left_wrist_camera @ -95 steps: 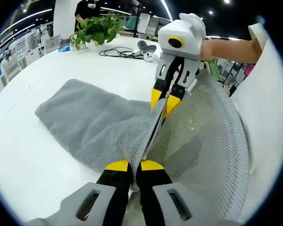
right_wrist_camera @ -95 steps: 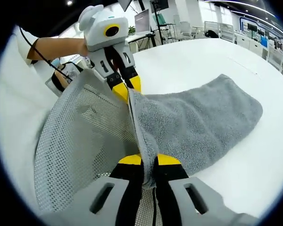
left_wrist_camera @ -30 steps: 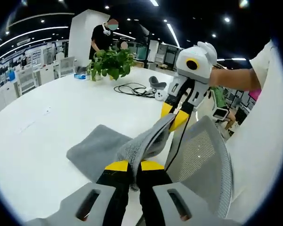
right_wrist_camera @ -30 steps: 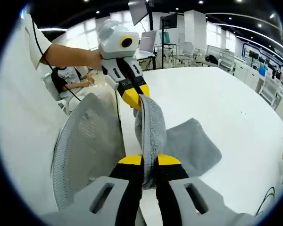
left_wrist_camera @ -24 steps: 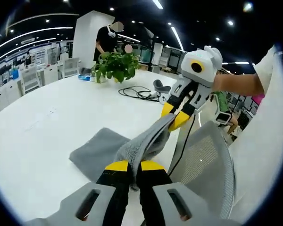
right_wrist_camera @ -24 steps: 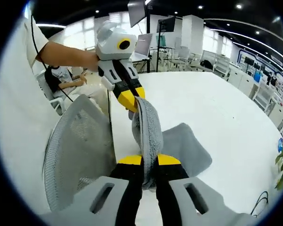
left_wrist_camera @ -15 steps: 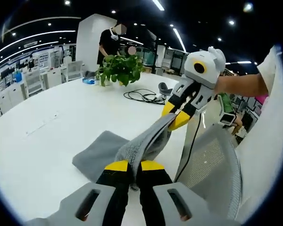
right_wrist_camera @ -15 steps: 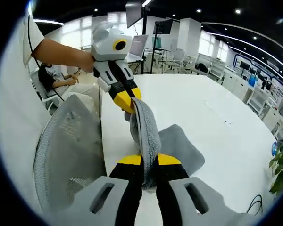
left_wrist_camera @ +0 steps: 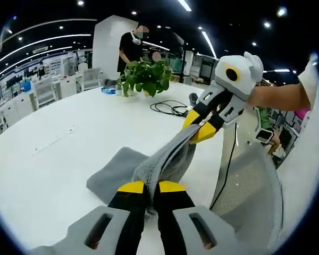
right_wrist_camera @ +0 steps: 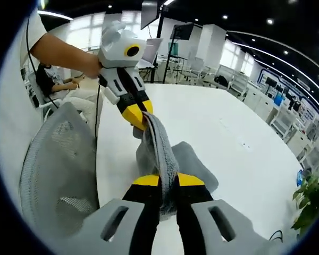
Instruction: Fold the towel on the table until its edges align and the towel forms a compact rectangular stack.
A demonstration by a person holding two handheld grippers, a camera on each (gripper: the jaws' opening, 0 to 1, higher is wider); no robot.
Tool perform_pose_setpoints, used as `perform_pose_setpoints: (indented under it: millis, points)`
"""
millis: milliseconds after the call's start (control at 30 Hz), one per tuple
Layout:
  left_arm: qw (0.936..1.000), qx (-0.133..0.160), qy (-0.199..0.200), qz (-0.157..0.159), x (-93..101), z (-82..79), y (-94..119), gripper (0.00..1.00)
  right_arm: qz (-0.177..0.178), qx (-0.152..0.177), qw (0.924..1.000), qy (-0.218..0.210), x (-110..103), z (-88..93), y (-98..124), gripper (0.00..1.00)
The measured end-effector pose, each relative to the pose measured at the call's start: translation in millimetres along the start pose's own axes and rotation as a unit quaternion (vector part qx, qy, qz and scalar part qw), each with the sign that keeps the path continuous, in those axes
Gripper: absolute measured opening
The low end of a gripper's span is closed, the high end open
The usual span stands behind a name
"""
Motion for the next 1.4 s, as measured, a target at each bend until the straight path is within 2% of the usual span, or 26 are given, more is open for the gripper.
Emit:
perform_pose_setpoints:
  millis: [433, 600, 1067, 1400]
  points:
    - [0.9996, 0.0, 0.025, -0.016, -23.9, 4.8, -9.7, 0.07, 0.014, 0.001, 0.9995, 0.028, 20.9, 4.0, -26.5, 0.08]
    - [0.9992, 0.003, 0.034, -0.022, -32.0, 6.3, -12.6, 0.07, 0.021, 0.009, 0.9983, 0.054, 25.4, 4.2, -34.7, 0.08]
    - [0.9973, -0.015, 0.06, -0.038, -50.8, 20.6, -20.0, 0.07, 0.016, -0.001, 0.9963, 0.085, 32.7, 11.6, -63.1, 0.09]
    - [0.9963, -0.025, 0.061, -0.055, -68.8, 20.3, -27.8, 0.07, 0.024, -0.009, 0.9953, 0.093, 42.1, 13.8, -77.7, 0.09]
Point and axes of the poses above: the point that each gripper's makers call its tool centre point, and the gripper's own axes: y roughly backward along the fingers, x roughly to its right, z roughly out of its underside, the point moved 4 cm from there along y, roughly backward along the fingers, and after that the axes turned 12 degrees about z, right-handed, at the moved point
